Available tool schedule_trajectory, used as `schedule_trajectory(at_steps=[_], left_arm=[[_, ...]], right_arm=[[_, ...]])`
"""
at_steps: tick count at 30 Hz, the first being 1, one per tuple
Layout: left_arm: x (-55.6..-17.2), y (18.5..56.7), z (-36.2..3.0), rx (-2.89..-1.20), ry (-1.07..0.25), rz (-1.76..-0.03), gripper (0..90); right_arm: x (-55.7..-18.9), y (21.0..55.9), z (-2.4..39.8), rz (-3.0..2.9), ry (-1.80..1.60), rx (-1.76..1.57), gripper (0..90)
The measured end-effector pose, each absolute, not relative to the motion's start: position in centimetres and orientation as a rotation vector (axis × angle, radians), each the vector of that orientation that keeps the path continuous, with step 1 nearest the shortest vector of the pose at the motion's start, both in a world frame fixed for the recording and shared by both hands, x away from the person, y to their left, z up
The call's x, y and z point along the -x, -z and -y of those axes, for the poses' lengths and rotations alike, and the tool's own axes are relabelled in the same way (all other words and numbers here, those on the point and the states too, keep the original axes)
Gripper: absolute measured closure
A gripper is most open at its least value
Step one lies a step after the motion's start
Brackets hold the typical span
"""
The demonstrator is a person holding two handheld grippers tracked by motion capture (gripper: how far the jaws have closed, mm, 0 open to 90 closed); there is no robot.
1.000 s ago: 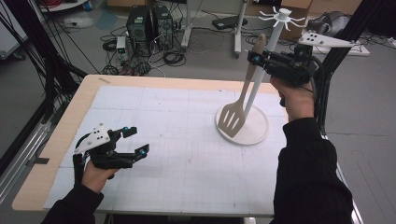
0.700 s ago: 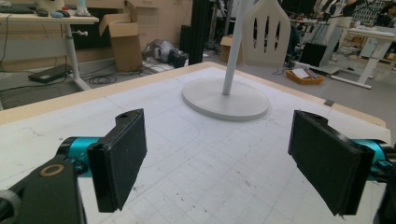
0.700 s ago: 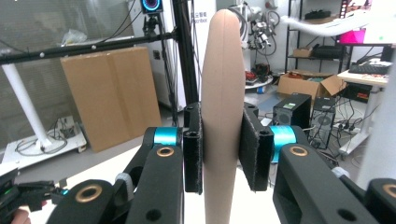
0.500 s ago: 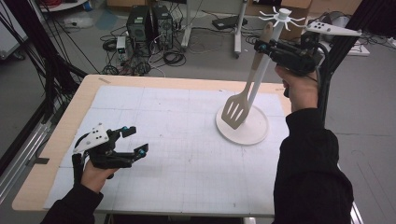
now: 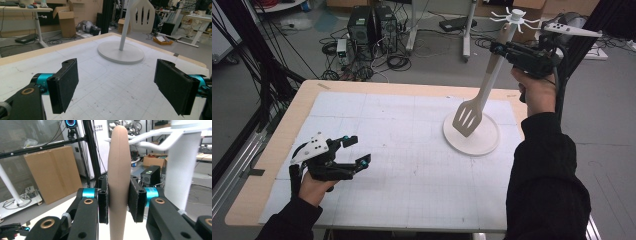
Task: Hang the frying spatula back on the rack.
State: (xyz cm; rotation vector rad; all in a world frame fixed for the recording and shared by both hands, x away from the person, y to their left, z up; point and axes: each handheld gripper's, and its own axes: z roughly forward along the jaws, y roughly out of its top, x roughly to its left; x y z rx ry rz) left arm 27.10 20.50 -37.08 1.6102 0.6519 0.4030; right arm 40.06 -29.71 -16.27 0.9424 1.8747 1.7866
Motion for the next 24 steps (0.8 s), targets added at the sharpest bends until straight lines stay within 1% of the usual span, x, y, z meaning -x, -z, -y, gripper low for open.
schedule_trajectory(at_steps=[5,7,9,10,16,18,22,24], left_arm=[[-27.1,37.1,-20.6,-1.61,-0.406,-0.654,20.1],[-27.1,37.1,-20.6,-1.61,-0.405,-0.655,20.1],[-27.1,37.1,-20.7,-1.609,-0.407,-0.657,20.1],[-27.1,37.1,-20.8,-1.612,-0.412,-0.658,20.1],[-27.0,37.2,-21.2,-1.603,-0.423,-0.673,20.2],[-27.1,37.2,-21.3,-1.601,-0.431,-0.674,20.2],[-27.1,37.3,-21.3,-1.6,-0.45,-0.664,18.1],[-27.1,37.4,-21.4,-1.602,-0.444,-0.663,17.4]], right_arm=[[-40.1,16.4,29.7,-1.861,-1.76,-0.946,72.5],[-39.8,16.5,29.6,-1.843,-1.747,-0.945,70.8],[-39.3,16.8,29.7,-1.792,-1.749,-0.968,57.3],[-39.0,17.0,29.8,-1.784,-1.747,-0.977,54.0],[-36.2,19.1,30.8,-1.753,-1.622,-0.969,39.2],[-35.0,20.3,31.0,-1.738,-1.564,-0.96,30.7],[-32.5,23.3,30.6,-1.773,-1.455,-0.969,18.2],[-31.2,25.1,30.3,-1.788,-1.421,-0.961,17.6]])
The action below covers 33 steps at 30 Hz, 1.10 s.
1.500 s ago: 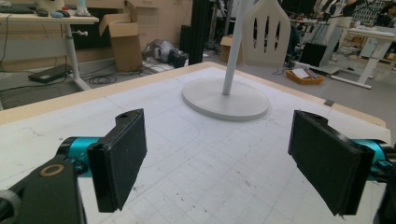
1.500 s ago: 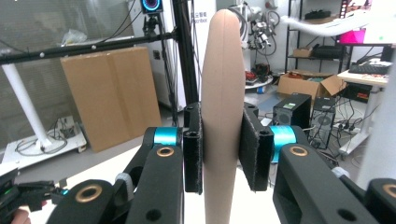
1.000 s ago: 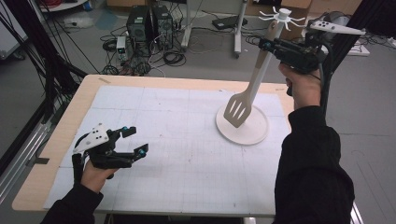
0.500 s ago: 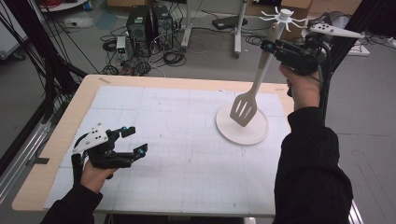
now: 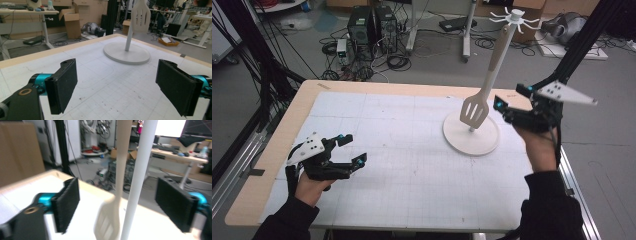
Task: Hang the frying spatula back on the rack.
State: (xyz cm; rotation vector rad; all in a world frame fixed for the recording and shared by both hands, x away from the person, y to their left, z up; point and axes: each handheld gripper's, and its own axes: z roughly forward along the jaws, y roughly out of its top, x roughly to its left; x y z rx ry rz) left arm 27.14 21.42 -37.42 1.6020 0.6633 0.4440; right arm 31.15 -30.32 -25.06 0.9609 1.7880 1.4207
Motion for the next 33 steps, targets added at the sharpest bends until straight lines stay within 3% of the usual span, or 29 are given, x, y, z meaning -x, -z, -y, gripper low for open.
schedule_trajectory(at_steps=[9,20,33], left_arm=[[-26.8,37.6,-22.3,-1.558,-0.461,-0.69,16.7],[-26.4,38.4,-22.8,-1.544,-0.488,-0.719,16.7],[-26.1,38.7,-23.1,-1.536,-0.496,-0.735,16.8]], right_arm=[[-26.2,31.3,29.6,-1.862,-1.41,-0.933,16.2],[-21.8,36.6,32.5,-1.744,-1.417,-1.027,16.1],[-21.3,37.7,33.8,-1.76,-1.378,-1.057,16.1]])
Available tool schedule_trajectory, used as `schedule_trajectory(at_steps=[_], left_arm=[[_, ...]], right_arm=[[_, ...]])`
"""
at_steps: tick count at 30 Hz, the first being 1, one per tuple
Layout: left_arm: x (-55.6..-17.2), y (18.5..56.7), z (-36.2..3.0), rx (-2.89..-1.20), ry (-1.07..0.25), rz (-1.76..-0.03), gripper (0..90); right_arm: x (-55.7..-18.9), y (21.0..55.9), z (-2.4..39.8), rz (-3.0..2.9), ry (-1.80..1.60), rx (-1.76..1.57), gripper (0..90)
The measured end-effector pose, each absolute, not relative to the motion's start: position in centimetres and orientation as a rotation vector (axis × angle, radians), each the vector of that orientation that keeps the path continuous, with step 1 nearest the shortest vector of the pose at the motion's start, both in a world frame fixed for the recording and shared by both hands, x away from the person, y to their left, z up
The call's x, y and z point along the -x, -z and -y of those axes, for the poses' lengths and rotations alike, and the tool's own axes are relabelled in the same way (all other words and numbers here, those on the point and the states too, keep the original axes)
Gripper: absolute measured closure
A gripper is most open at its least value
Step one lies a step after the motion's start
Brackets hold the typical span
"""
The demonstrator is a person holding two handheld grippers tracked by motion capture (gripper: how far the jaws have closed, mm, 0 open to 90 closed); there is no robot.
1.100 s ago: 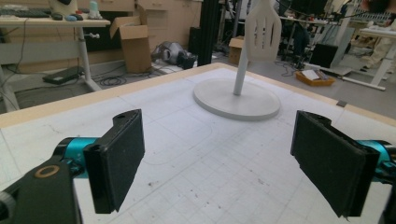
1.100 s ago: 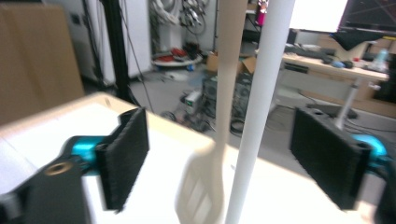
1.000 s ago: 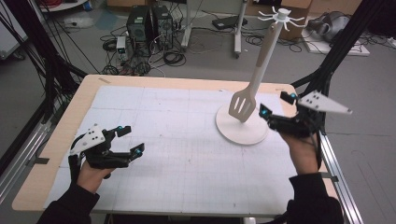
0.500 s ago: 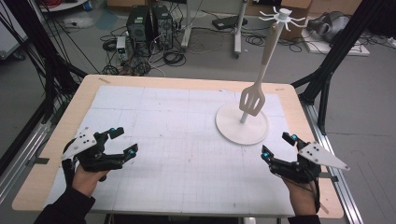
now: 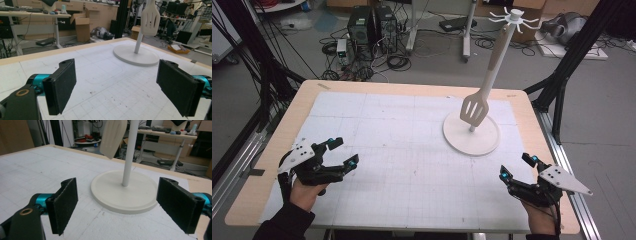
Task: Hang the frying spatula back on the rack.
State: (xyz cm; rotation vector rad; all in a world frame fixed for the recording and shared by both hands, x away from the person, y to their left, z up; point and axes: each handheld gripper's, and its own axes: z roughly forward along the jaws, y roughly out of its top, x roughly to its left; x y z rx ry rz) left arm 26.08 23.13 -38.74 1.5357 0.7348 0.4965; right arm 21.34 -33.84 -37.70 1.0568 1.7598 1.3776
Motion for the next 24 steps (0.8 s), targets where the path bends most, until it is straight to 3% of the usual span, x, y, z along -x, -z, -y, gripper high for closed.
schedule_trajectory(at_steps=[24], left_arm=[[-25.97,38.97,-22.95,-1.551,-0.485,-0.731,16.9]], right_arm=[[-21.55,37.82,33.7,-1.776,-1.354,-1.067,16.1]])
